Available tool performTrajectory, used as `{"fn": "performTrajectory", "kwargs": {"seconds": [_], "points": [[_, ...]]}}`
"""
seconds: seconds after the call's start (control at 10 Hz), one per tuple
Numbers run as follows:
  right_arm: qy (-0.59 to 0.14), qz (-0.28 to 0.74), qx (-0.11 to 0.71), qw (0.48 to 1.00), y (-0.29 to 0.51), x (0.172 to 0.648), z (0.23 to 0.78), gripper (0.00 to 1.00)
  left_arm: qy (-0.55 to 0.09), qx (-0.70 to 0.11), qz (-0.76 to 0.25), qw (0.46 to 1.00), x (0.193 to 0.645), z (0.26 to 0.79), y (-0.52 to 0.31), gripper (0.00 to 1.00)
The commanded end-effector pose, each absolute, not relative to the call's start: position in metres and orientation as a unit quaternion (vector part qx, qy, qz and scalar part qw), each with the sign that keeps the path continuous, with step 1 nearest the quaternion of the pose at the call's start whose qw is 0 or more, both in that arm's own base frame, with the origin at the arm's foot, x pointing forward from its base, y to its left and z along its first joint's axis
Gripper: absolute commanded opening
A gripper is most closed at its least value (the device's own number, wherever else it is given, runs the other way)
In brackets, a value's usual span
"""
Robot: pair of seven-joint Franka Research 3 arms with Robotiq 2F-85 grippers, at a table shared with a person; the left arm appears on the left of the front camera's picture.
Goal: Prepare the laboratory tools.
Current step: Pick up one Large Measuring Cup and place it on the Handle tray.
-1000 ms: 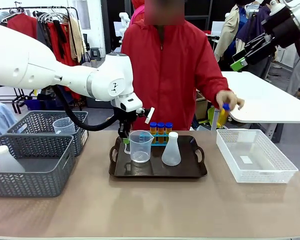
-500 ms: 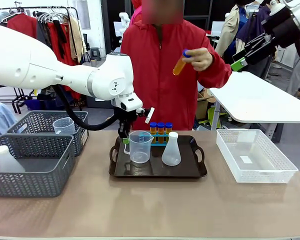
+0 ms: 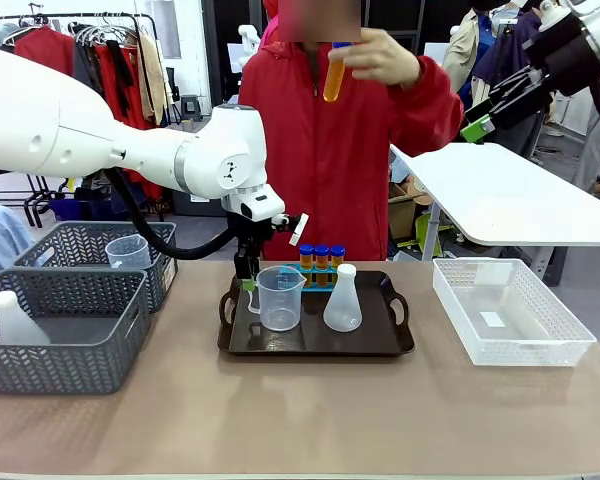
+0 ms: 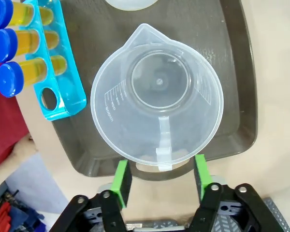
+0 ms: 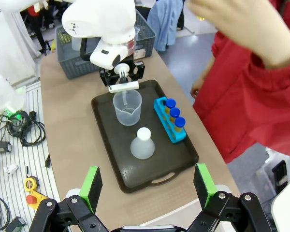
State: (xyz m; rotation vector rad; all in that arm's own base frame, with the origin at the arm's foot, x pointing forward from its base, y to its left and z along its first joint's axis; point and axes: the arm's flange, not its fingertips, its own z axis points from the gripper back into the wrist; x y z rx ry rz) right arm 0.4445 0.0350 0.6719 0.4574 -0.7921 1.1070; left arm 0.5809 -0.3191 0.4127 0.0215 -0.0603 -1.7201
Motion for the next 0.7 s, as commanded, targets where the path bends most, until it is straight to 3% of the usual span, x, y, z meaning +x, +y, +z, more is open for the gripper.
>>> {"fn": "performTrajectory", "kwargs": {"seconds": [0.0,0.6], "points": [[-0.366,0.507,0.216,0.75,0.036,0.444,0.673,1.0,-0.024,0.015,-0.762,0.647,0.581,0.421,-0.312,1.0],[-0.366,0.507,0.216,0.75,0.036,0.444,0.673,1.0,-0.025,0.008,-0.754,0.656,0.576,0.435,-0.305,1.0]]}}
